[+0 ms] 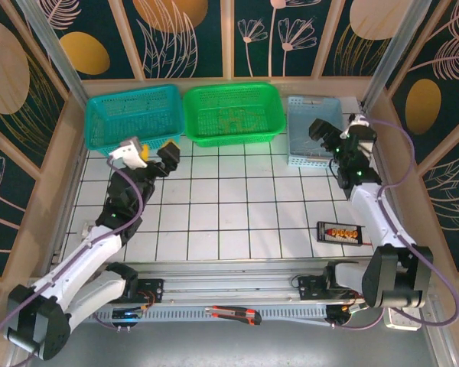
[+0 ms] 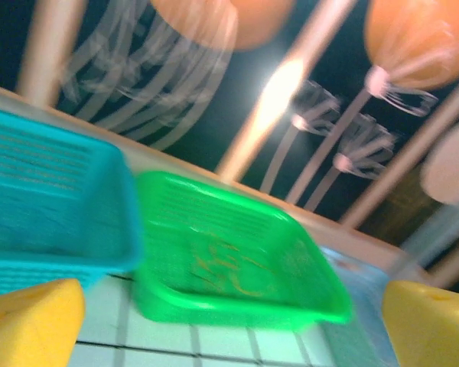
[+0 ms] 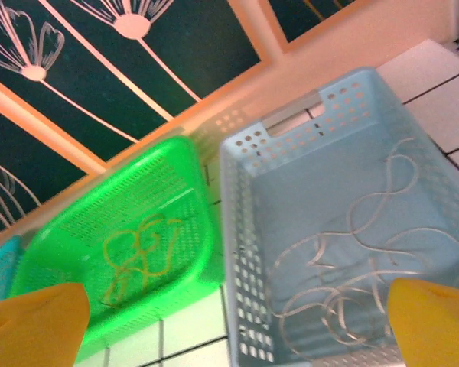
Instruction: Untangle the cables
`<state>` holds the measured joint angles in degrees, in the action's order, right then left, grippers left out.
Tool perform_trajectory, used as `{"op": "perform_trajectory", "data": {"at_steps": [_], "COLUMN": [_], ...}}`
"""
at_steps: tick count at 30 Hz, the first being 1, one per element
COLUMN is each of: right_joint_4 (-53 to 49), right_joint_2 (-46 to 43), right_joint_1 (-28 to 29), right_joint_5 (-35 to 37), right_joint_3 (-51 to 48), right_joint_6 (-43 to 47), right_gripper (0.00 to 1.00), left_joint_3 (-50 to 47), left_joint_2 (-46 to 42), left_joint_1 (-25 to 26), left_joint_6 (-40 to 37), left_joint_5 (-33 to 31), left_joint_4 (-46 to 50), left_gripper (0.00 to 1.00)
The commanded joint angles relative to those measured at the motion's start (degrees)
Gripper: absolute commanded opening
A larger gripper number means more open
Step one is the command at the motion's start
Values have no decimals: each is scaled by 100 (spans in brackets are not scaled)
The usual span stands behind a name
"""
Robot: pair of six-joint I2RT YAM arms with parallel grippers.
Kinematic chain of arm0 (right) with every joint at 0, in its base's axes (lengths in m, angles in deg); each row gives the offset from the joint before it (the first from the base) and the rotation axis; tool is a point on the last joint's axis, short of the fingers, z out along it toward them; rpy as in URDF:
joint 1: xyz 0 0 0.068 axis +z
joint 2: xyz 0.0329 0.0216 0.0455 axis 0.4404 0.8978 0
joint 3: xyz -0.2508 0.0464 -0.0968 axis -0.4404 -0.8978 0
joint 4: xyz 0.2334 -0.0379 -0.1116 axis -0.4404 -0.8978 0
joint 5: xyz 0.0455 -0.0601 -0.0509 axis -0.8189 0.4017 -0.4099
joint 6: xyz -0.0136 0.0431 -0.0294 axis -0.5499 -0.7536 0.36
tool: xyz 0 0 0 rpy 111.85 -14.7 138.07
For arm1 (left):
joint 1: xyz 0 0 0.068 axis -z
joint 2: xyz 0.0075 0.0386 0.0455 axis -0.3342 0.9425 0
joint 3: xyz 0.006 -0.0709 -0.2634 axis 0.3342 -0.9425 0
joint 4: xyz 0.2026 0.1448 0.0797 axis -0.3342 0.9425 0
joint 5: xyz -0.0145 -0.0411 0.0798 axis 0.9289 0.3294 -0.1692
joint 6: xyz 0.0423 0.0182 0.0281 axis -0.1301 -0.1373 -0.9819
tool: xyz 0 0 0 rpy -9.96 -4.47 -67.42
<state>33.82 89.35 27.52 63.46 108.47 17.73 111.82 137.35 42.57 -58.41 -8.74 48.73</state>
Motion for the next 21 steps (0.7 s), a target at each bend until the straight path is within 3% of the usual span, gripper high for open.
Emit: {"op": "perform_trajectory", "data": {"at_steps": [1,4,9,13,16,19,21], "right_joint_4": [996,1576,2073,3110,4285,4595,5725], "right_joint_2": [-312,-467,-385,-130,407,1023,1439], "right_joint_1": [165,182,255,296,366,502,478], "right_joint_5": [1063,1494,1886,2025,2046,2019,1887], "right_joint_3": [-763,-1371,-1974,-2558,-2894,-2747,-3140], "right_joint_6": [399,520,1287,1484,1759,2466,2757], "right_gripper": [99,99,99,99,99,99,99], "left_joint_3": [-319,-466,-1494,-1860,-2195,-2313,-2252], "left_joint_2": [-195,-116,266,1022,1718,2366,2704], "left_joint_1": [-309,-743,-1185,-1469,-1779,-2000,-2158], "left_joint_6": [-1041,-1337,-2030,-2370,-2378,-2315,-2122], "left_joint_5": [-1164,-1296,-1547,-1565,-1250,-1118,-716], "left_joint_4": [-272,-340,-1861,-2762,-3778,-4636,-4906], "left_gripper": [99,99,99,99,99,99,99]}}
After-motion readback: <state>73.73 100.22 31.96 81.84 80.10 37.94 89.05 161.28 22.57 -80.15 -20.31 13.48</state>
